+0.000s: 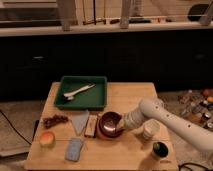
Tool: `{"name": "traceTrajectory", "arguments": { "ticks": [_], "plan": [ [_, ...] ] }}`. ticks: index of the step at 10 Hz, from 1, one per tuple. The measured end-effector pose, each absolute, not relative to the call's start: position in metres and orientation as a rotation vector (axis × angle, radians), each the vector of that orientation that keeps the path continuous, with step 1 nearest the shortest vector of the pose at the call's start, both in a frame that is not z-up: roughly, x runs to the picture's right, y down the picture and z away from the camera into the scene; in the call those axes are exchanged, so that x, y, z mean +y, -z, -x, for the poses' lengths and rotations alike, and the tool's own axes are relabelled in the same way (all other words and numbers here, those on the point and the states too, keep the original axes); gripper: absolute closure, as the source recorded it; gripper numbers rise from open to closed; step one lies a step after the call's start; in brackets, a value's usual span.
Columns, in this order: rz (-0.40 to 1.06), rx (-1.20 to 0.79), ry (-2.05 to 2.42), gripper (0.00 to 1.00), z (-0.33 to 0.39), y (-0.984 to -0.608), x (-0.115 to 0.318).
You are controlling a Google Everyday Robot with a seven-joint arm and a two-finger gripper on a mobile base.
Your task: Stack bowls into tray
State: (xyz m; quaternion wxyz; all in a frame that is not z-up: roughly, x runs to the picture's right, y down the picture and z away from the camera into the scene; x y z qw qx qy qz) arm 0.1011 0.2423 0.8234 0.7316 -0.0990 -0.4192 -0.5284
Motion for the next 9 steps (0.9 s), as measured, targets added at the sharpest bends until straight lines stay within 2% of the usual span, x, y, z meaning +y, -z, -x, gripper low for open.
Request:
{"name": "traceTrajectory", "arguments": {
  "ticks": [9],
  "plan": [
    [0.231,-0.851,1.261,1.0,-0.109,-0.78,0.195]
  ]
}}
